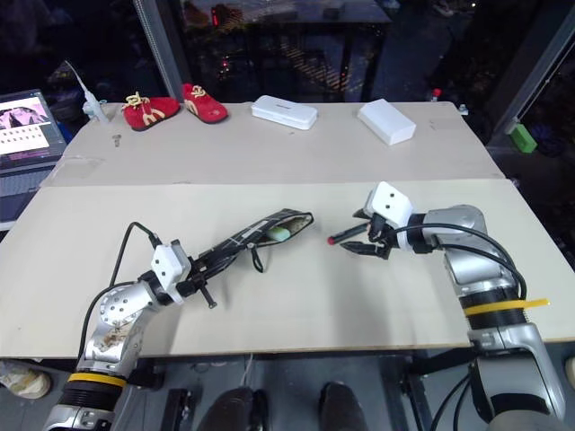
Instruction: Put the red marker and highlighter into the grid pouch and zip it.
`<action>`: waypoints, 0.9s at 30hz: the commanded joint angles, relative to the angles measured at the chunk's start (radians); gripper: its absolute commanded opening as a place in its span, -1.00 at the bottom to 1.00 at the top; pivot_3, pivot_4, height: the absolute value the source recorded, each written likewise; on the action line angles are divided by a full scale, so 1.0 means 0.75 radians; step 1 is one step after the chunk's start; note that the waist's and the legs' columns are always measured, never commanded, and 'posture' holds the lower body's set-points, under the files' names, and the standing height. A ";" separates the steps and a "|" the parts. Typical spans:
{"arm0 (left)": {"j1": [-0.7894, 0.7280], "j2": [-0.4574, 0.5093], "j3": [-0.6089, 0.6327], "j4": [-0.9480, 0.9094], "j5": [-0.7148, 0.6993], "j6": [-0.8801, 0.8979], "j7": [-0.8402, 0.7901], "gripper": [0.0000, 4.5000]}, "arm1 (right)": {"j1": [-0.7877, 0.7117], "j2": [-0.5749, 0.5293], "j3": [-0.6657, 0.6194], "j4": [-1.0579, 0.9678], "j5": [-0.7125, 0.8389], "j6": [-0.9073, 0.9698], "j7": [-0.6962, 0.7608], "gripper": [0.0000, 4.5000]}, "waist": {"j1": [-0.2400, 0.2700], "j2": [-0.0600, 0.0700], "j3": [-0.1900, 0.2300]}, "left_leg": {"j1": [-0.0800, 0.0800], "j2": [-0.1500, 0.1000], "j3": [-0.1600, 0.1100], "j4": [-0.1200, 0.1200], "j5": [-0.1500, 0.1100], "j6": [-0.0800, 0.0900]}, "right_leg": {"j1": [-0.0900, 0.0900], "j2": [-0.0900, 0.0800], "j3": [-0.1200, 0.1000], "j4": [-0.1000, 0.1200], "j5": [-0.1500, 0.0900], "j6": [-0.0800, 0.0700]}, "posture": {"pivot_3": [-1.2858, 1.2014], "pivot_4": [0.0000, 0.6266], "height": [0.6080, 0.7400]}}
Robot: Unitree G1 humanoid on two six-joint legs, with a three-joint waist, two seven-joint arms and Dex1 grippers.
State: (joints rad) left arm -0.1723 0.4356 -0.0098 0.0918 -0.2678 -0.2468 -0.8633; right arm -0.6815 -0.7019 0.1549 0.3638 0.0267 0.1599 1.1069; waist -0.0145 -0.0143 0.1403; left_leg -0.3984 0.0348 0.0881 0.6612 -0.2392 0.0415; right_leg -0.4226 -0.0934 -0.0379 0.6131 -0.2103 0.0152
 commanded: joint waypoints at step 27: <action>0.049 0.024 0.033 -0.193 -0.010 0.059 0.086 -1.00 | -0.585 0.204 0.160 1.230 -0.359 -0.377 0.149 0.30 | 0.000 0.001 0.000 | 0.000 0.003 0.001 0.000 0.000 0.000 | 0.000 -0.002 0.001 0.001 0.000 0.000 | 0.03 -0.52 1.00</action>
State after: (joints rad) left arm -0.1401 0.4426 -0.0072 -0.0025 -0.2679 -0.2015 -0.8097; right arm -1.1172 -0.5270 0.2606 1.2662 -0.2082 -0.1396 1.2107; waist -0.0148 -0.0136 0.1401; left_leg -0.3978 0.0367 0.0887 0.6610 -0.2390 0.0413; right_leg -0.4217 -0.0948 -0.0374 0.6138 -0.2101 0.0150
